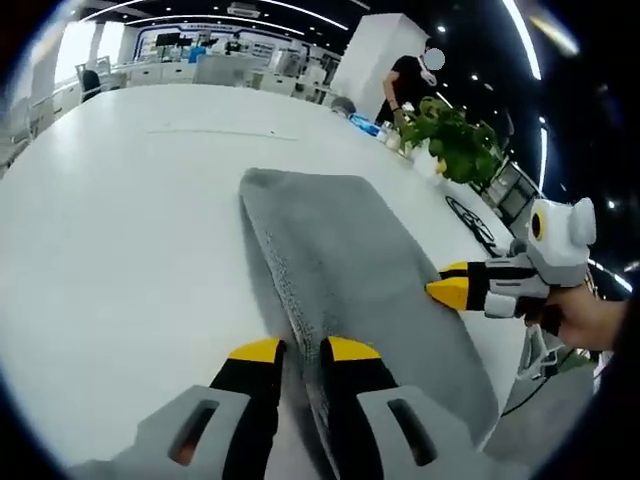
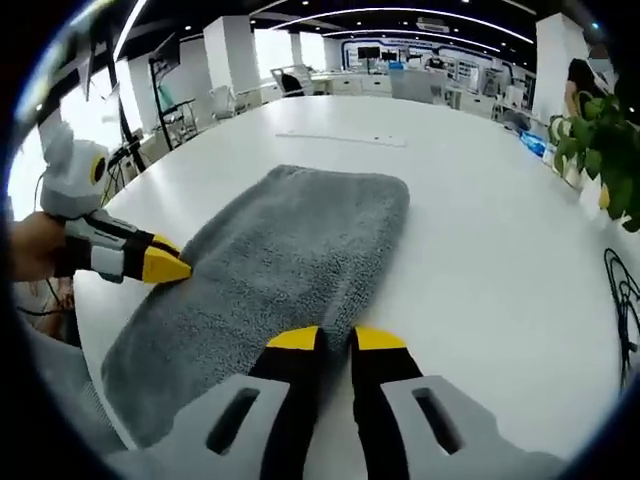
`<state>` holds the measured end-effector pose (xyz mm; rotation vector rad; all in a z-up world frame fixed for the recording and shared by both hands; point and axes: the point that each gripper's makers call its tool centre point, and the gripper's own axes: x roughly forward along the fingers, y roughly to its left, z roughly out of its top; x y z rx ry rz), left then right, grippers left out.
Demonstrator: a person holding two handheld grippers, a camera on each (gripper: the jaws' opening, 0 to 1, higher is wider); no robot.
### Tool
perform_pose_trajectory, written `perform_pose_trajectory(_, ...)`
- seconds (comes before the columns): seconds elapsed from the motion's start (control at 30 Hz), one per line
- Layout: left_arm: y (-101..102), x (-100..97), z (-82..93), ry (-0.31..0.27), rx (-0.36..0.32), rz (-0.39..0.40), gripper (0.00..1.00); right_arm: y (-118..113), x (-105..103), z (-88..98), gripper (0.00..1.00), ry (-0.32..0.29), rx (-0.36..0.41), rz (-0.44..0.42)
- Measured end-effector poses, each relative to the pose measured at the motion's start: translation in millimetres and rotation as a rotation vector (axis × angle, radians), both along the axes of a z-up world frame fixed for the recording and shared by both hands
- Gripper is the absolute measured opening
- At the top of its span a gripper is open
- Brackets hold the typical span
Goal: Fold the towel on the table until its edges align and the towel forms a compact rectangular stack.
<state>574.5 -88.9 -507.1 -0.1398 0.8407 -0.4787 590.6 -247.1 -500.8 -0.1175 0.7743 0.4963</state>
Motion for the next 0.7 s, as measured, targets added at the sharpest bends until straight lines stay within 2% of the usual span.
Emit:
perform_pose_trajectory(0.1,4,-0.3,2.8,0.005,-0.008,0.013,0.25,-2,0,2.2,0.19,0.005,0.029,-0.007)
perform_pose_trajectory(0.17,5,0.2,12.0,-0.038,-0.005,0.018,0.27,-1,-2,9.3,0.22,-0.007,0.029,0.013)
perform_pose_trajectory(0.3,1,0.4,27.8,-0.091,-0.01,-0.016,0.3,3,-2,21.2,0.22,-0.035,0.046,0.038)
perform_pose_trajectory(0.37,-1,0.3,31.4,-0.112,-0.018,-0.059,0.32,6,-4,25.2,0.25,-0.048,0.059,0.063)
perform_pose_trajectory(0.4,-8,-9.2,41.9,-0.122,-0.003,-0.092,0.33,8,-6,27.5,0.26,-0.05,0.065,0.074)
perform_pose_trajectory(0.5,-9,-14.3,37.3,-0.114,0.059,-0.169,0.35,13,-16,31.7,0.27,-0.047,0.087,0.101)
perform_pose_trajectory(0.53,-13,-17.9,39.9,-0.132,0.074,-0.198,0.35,15,-20,31.3,0.27,-0.045,0.094,0.116)
perform_pose_trajectory(0.6,-17,-19.8,39.7,-0.147,0.074,-0.233,0.38,17,-26,31.6,0.28,-0.045,0.09,0.138)
perform_pose_trajectory(0.7,-33,-34.6,43.8,-0.168,0.089,-0.332,0.41,21,-34,32.7,0.28,-0.04,0.092,0.177)
